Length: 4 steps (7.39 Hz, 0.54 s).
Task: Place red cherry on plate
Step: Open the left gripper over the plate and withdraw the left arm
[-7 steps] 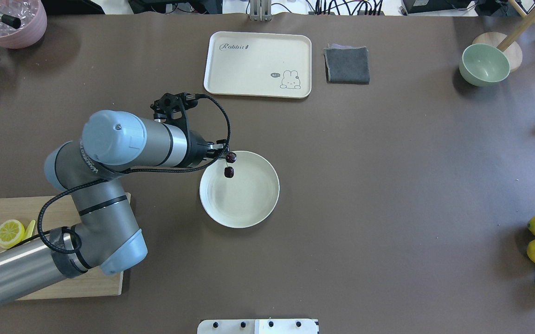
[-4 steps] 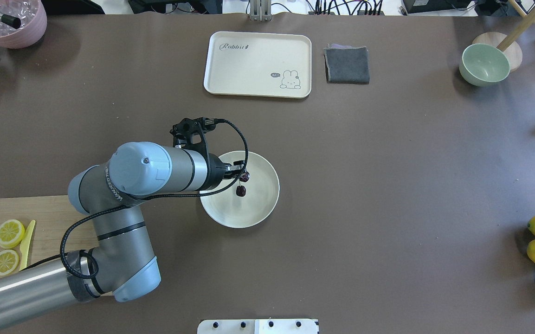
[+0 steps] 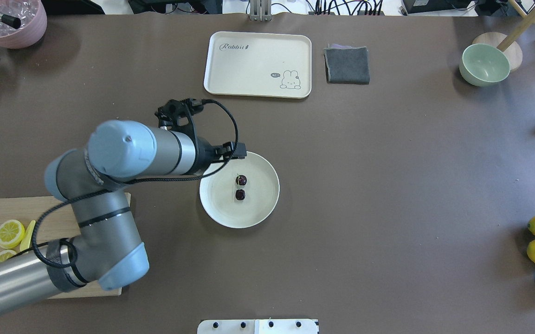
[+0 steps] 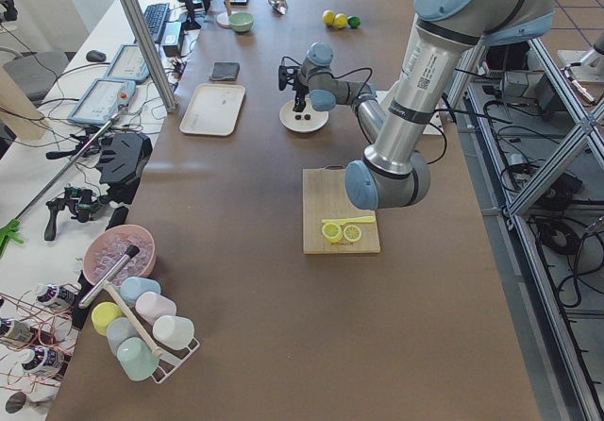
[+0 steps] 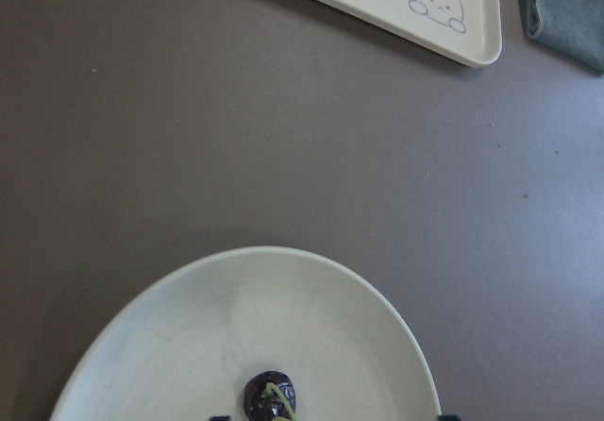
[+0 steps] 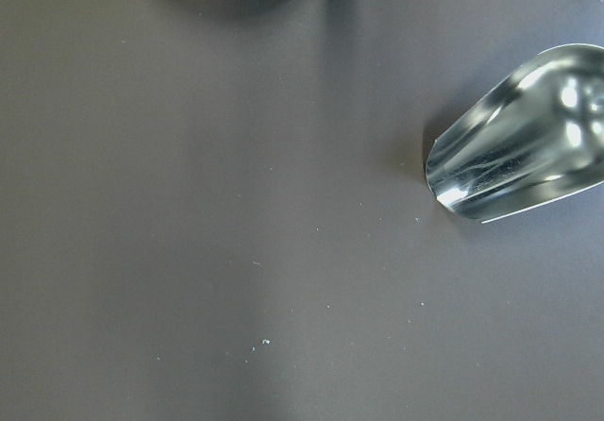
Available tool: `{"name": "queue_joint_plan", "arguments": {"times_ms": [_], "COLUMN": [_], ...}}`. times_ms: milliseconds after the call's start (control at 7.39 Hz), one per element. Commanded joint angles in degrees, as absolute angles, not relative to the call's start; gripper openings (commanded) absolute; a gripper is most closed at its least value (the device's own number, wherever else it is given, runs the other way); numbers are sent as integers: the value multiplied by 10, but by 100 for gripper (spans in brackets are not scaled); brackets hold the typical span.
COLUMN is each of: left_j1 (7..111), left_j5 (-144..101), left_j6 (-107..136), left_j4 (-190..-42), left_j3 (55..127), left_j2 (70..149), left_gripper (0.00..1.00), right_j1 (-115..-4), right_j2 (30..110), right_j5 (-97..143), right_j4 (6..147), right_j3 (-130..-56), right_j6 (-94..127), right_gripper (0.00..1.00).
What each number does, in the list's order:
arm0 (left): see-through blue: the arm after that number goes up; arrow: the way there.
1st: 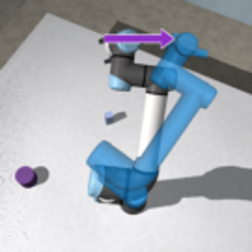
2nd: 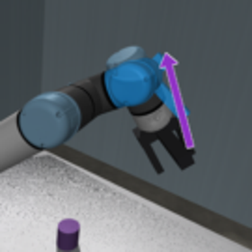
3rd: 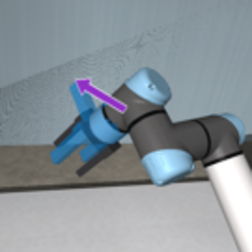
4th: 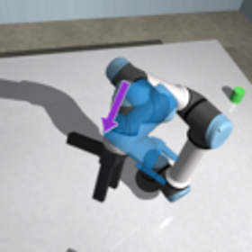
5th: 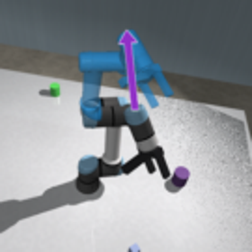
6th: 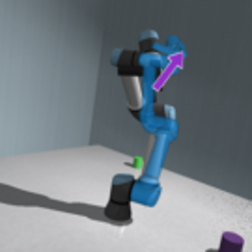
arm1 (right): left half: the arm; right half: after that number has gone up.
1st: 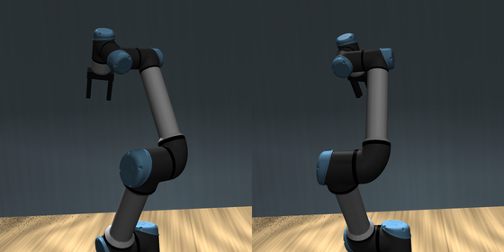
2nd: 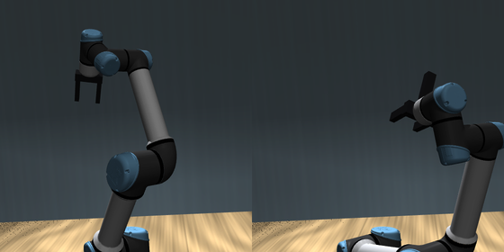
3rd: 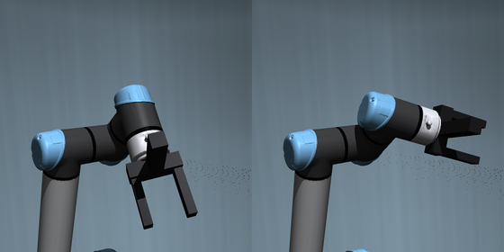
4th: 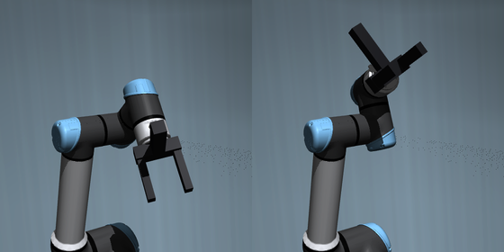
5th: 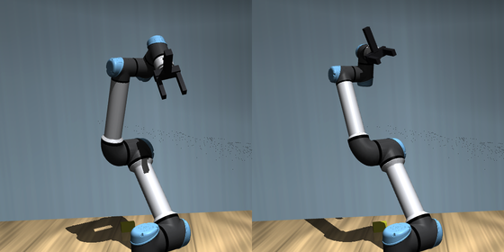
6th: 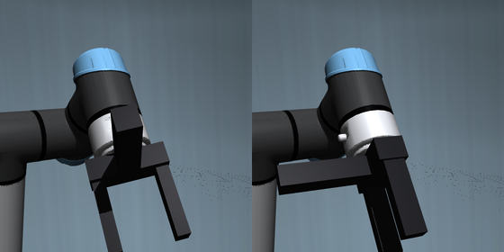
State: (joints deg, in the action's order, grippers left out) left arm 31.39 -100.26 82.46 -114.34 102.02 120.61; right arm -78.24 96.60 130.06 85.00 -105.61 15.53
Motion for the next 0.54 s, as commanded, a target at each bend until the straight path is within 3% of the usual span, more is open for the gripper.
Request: {"name": "queue_joint_plan", "arguments": {"times_ms": [0,135,406], "left_j1": [420,471,637], "left_j5": [-1096,-1119,-1245], "left_j6": [729,639,360], "left_j4": [-958,-890,-813], "left_j3": [1104,1136,1133], "left_j2": [1196,1166,1118], "left_gripper": [98,98,98], "right_j1": [-817,-840,-869], "right_j2": [962,959,968], "right_j5": [1300,1301,1300], "right_j4": [912,949,964], "right_j3": [-1056,-1056,-1054], "right_j6": [33,-28,-89], "right_gripper": [100,100,100]}}
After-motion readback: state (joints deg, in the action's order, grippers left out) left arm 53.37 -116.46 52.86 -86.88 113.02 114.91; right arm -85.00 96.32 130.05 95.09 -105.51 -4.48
